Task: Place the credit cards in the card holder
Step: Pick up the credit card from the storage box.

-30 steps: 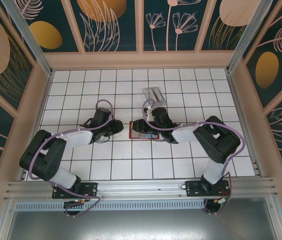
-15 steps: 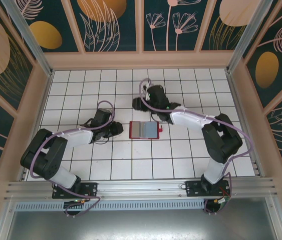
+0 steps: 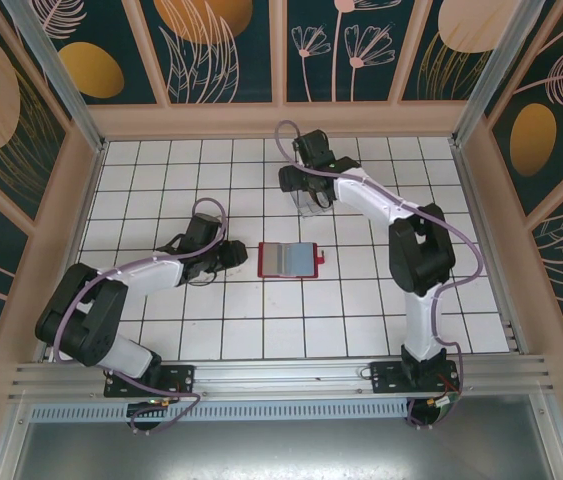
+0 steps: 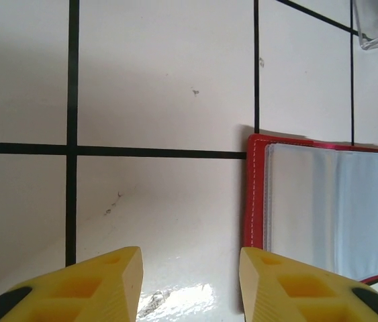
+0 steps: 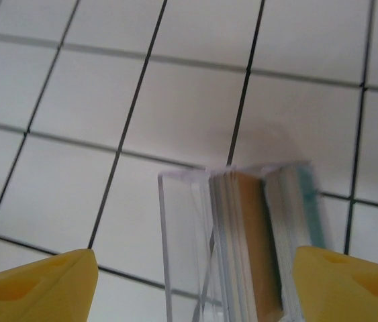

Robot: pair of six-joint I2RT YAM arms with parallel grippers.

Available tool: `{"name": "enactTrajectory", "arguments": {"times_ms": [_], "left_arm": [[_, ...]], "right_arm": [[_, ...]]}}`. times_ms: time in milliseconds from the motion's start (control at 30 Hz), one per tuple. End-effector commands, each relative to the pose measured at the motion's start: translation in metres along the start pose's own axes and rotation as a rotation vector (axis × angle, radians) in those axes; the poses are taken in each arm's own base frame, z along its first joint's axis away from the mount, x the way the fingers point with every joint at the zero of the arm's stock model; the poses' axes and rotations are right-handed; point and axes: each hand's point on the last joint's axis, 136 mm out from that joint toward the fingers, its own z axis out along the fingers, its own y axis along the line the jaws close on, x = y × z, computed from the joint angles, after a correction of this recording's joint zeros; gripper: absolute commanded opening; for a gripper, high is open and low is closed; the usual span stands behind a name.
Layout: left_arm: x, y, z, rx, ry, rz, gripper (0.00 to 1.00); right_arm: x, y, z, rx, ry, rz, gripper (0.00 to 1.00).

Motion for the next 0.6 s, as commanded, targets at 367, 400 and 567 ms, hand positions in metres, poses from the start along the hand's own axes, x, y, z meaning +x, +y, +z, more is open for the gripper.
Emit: {"name": "enactTrajectory", "arguments": {"times_ms": [367, 400, 567], "left_arm": [[-0.005, 0.001, -0.015, -0.014, -0.03, 0.035, 0.43], [-0.007, -0.001, -0.015, -0.015, -0.031, 0.042, 0.44], [-0.013, -0.009, -0.022, -0.005, -0.033, 0.076, 0.48]], "right_arm": [[0.019, -0.027, 0.022, 0.051, 0.155, -0.062, 0.78], [0.021, -0.029, 0.026, 0.056, 0.168, -0.066, 0.78], [0.025, -0.034, 0.034, 0.075, 0.186, -0.068, 0.77]]}}
